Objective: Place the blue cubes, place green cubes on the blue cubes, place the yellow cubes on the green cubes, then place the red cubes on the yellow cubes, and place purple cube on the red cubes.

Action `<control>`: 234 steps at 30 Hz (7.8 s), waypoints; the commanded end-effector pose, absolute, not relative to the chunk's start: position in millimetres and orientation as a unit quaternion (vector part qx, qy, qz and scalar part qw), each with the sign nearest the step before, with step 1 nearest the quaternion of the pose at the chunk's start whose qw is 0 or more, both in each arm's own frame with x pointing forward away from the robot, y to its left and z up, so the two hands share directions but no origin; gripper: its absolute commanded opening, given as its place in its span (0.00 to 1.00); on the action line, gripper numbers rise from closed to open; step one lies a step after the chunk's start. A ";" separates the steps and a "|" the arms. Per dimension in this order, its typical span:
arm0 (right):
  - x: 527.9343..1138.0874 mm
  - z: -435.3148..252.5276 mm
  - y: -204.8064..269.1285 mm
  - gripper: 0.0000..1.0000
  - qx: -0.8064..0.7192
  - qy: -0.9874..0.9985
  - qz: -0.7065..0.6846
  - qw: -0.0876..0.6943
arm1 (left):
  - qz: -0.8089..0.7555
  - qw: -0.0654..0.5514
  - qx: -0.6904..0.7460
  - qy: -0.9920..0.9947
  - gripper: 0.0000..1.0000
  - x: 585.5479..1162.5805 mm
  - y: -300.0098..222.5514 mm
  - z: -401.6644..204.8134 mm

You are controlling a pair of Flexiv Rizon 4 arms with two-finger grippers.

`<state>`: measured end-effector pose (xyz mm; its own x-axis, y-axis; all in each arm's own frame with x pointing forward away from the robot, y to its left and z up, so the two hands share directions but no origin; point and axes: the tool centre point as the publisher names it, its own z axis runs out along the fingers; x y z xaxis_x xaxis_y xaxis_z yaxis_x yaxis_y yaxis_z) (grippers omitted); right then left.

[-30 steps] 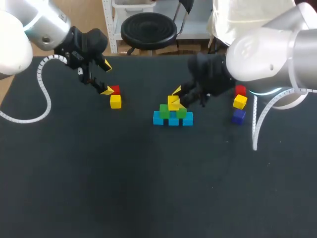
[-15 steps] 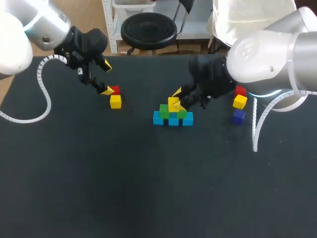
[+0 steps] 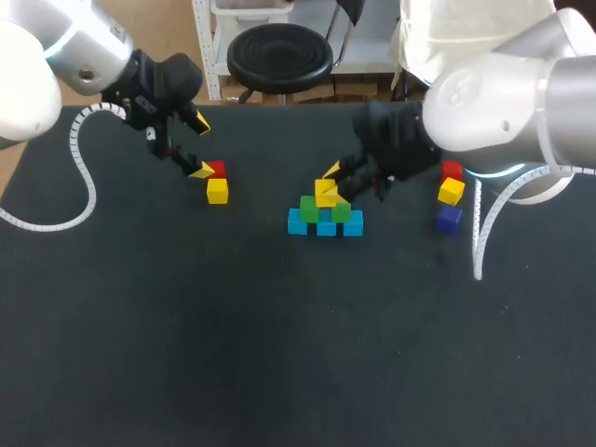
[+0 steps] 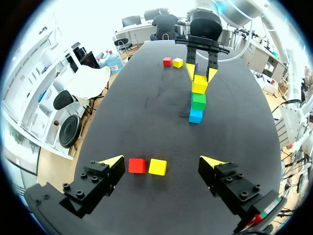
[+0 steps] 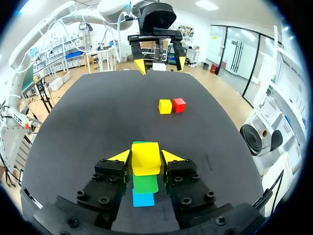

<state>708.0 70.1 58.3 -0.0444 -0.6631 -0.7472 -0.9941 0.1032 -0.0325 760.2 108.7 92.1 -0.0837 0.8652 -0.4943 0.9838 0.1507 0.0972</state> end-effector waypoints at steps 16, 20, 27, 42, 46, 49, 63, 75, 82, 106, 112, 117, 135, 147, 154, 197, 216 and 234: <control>712.0 57.0 71.1 0.00 -0.615 0.673 0.263 0.315 | -0.132 0.227 0.639 0.723 1.00 759.8 109.8 91.5; 709.1 57.0 72.2 0.00 -0.614 0.675 0.254 0.321 | -0.132 0.227 0.639 0.723 1.00 759.8 109.8 91.5; 706.3 56.8 71.6 0.00 -0.613 0.676 0.248 0.325 | -0.132 0.227 0.639 0.723 1.00 759.8 109.8 91.5; 708.0 55.3 69.6 0.00 -0.614 0.674 0.250 0.326 | -0.132 0.227 0.639 0.723 1.00 759.8 109.8 91.5; 709.4 56.0 69.9 0.00 -0.614 0.674 0.250 0.325 | -0.132 0.227 0.639 0.723 1.00 759.8 109.8 91.5; 711.5 56.5 70.8 0.00 -0.616 0.674 0.250 0.323 | -0.132 0.227 0.639 0.723 1.00 759.8 109.8 91.5; 715.6 55.9 73.4 0.00 -0.618 0.673 0.252 0.319 | -0.132 0.227 0.639 0.723 1.00 759.8 109.8 91.5; 715.6 53.2 73.3 0.00 -0.615 0.674 0.253 0.321 | -0.132 0.227 0.639 0.723 1.00 759.8 109.8 91.5; 715.7 51.8 73.4 0.00 -0.613 0.675 0.256 0.321 | -0.132 0.227 0.639 0.723 1.00 759.8 109.8 91.5; 703.6 58.4 71.6 0.00 -0.615 0.676 0.232 0.332 | -0.132 0.227 0.639 0.723 1.00 759.8 109.8 91.5; 703.0 58.6 70.6 0.00 -0.616 0.676 0.228 0.334 | -0.132 0.227 0.639 0.723 1.00 759.8 109.8 91.5; 702.2 58.2 69.3 0.00 -0.615 0.677 0.229 0.334 | -0.132 0.227 0.639 0.723 1.00 759.8 109.8 91.5; 708.4 56.4 69.8 0.00 -0.616 0.674 0.238 0.332 | -0.132 0.227 0.639 0.723 1.00 759.8 109.8 91.5; 712.0 53.5 70.9 0.00 -0.615 0.675 0.242 0.327 | -0.132 0.227 0.639 0.723 1.00 759.8 109.8 91.5; 713.0 53.7 71.7 0.12 -0.615 0.675 0.244 0.326 | -0.132 0.227 0.639 0.723 1.00 759.8 109.8 91.5; 677.2 94.0 -2.2 1.00 -0.588 0.662 0.309 0.347 | -0.132 0.227 0.639 0.723 1.00 759.8 109.8 91.5; 674.9 78.3 -25.5 1.00 -0.555 0.686 0.308 0.357 | -0.132 0.227 0.639 0.723 1.00 759.8 109.8 91.5; 689.0 97.9 -98.6 1.00 -0.557 0.681 0.266 0.394 | -0.132 0.227 0.639 0.723 1.00 759.8 109.8 91.5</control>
<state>695.3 -89.5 92.4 -0.0660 -0.5463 -0.8350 -0.9684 0.2367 -0.0783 760.1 108.8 92.2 -0.0837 0.8652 -0.4943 0.9838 0.1508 0.0972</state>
